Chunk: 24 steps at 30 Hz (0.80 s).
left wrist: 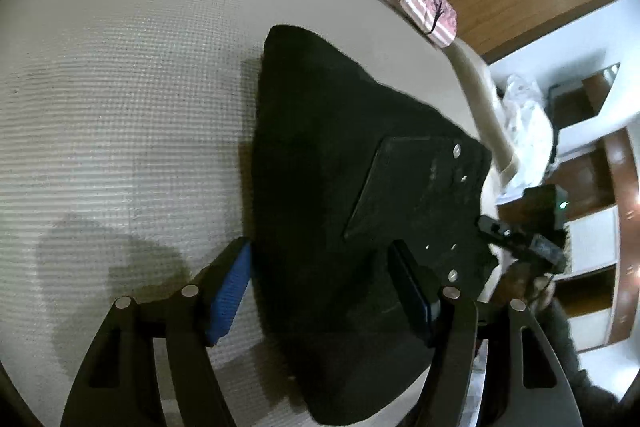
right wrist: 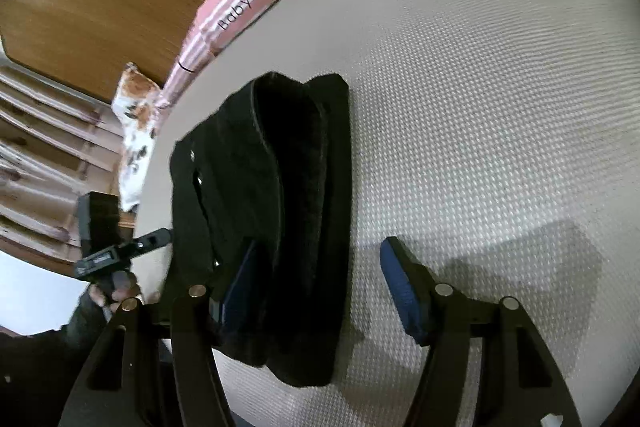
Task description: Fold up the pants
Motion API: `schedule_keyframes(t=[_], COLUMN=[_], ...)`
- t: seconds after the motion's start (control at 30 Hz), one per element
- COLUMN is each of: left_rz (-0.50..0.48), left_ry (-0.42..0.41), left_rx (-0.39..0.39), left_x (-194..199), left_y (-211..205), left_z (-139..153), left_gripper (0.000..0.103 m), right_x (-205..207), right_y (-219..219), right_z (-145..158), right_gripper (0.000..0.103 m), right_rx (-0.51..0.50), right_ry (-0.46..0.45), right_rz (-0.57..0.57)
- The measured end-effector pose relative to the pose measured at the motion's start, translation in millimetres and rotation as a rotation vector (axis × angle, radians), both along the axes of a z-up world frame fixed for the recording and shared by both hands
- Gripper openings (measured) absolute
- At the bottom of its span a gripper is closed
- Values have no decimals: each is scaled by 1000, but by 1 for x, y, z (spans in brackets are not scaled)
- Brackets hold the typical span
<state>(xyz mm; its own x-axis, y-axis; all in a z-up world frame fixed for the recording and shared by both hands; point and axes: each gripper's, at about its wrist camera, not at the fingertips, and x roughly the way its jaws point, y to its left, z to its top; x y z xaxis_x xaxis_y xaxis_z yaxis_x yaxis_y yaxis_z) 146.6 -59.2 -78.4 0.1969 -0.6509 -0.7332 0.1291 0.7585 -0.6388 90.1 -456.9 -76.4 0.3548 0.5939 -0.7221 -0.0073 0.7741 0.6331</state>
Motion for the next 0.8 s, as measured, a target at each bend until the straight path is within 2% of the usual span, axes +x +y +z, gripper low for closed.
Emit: schedule_keyframes(t=[0.17,0.33,0.47,0.57,0.7,0.8], left_rz=[-14,-30,-20,-8,12,11], left_ry=[8,13,-29,-73,-79,-115], left_rx=[-53,-93,-91,-18,6,53], left_x=[3,4,3,-1,-3,-6], left_y=[-1,0,-7,-13,-13,-19], left_z=[-1,-3,-2,-1,0,9], left_gripper=[68,68,67,45,34,26], right_x=[5,16,20,17,9,2], right_y=[0,7,9,6,15,22], right_z=[-3,-11,-16,-19,-11,1], right_gripper=[61,61,42,36,30,27], right_rx=[41,149,168,178,141,114], right_ry=[-31,-26,-19,-19,-30,-37], right_rz=[39,103,77,31,-37,-96])
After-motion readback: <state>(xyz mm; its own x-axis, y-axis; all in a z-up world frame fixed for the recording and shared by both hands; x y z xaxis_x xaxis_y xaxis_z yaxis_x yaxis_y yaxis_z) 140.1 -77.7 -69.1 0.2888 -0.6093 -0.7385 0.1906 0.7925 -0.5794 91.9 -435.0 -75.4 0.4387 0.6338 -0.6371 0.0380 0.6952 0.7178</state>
